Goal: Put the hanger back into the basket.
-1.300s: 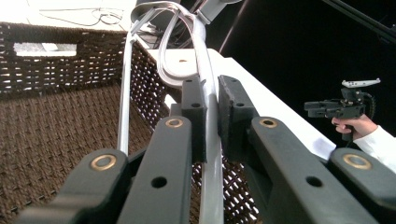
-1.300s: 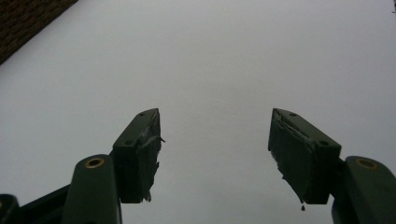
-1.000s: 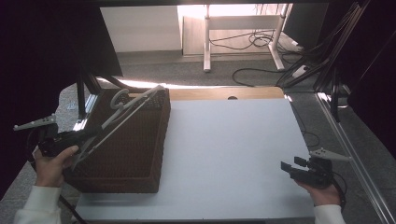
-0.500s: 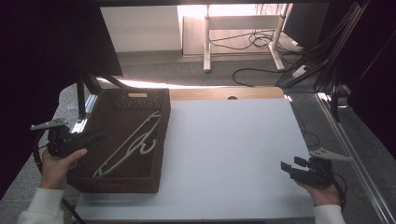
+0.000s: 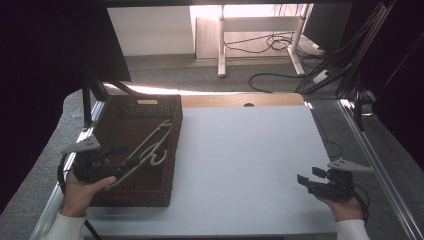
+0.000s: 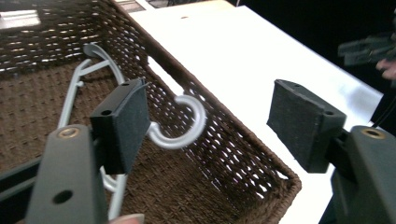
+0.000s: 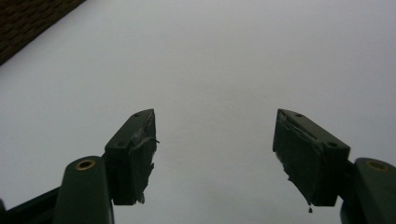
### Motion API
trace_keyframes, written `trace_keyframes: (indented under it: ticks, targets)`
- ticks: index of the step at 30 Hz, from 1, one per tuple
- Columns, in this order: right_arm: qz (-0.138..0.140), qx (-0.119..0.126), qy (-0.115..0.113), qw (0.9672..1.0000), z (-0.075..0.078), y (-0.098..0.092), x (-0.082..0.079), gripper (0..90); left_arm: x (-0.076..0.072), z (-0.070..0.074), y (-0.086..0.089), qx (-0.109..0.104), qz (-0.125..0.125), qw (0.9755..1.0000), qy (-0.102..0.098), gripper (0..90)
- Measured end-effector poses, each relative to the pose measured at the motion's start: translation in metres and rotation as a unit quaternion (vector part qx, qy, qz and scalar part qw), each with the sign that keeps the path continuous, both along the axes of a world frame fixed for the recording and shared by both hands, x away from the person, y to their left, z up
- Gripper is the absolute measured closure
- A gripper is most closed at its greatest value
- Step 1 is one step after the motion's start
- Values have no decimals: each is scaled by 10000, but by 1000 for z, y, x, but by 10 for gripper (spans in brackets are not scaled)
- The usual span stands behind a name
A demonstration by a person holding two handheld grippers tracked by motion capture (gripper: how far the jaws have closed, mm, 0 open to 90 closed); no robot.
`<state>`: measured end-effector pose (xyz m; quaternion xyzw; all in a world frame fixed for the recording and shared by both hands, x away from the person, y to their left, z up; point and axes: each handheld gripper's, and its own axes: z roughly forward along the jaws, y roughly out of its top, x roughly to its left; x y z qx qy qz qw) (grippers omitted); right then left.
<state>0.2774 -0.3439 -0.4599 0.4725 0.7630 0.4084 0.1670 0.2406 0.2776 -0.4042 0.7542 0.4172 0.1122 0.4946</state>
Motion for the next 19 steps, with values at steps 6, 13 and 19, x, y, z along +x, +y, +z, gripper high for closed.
trace_keyframes:
  ticks: [6,13,19]
  targets:
    - [365,-19,-108,9993,3,9,-2,265,-7,-10,-20,178,-19,9998,-27,239]
    - [570,-19,-107,9983,3,15,-3,250,-9,-12,-27,261,24,9996,-83,236]
    - [610,31,-133,9980,3,15,0,229,-9,-11,-31,301,37,9995,-103,232]
